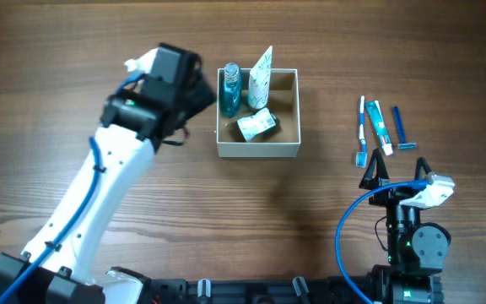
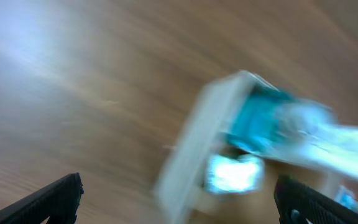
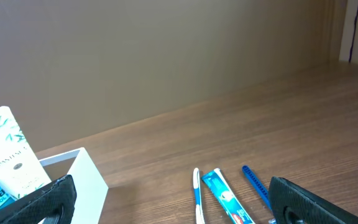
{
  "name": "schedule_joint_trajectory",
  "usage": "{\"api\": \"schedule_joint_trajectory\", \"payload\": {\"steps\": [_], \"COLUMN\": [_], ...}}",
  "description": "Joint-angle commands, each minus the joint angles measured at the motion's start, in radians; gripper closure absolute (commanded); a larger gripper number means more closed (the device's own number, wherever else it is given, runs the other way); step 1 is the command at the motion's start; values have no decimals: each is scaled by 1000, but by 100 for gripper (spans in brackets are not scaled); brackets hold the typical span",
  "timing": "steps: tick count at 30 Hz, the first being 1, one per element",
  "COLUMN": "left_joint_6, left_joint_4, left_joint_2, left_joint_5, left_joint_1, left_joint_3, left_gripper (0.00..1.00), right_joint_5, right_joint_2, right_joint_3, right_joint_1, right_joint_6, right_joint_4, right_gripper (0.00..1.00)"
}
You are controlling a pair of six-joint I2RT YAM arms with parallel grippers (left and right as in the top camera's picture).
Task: Pack container
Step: 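Release the soap in the box and retract the left arm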
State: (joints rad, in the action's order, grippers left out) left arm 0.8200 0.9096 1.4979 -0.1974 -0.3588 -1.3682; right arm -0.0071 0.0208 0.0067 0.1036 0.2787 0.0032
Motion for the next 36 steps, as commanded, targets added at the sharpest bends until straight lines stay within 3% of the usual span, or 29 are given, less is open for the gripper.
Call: {"api": "schedule_joint_trajectory", "payload": {"steps": [1,7,16,36], "left_joint_6": [-9,-10,-4,-5], "left_joint_4": [93,201,188,134], "left_joint_2": [-16,-16,-16,-16], "left_joint_5": [-115,-133,-137,-136], "left_joint_1": [121,311,500,523], "left_joint_3": [-12,-12,-12,-12], "left_gripper": [0,0,0,0], "right_joint_5": [6,6,6,6], "right_joint_2": [2,2,2,2], "right_joint_3": [-1,-1,-1,-1], "right_joint_1": [-6,-6,-6,-6], "right_joint_6": [-6,-6,-7,-6], "right_joint_4": [3,3,3,3], "right_gripper": [0,0,0,0]}}
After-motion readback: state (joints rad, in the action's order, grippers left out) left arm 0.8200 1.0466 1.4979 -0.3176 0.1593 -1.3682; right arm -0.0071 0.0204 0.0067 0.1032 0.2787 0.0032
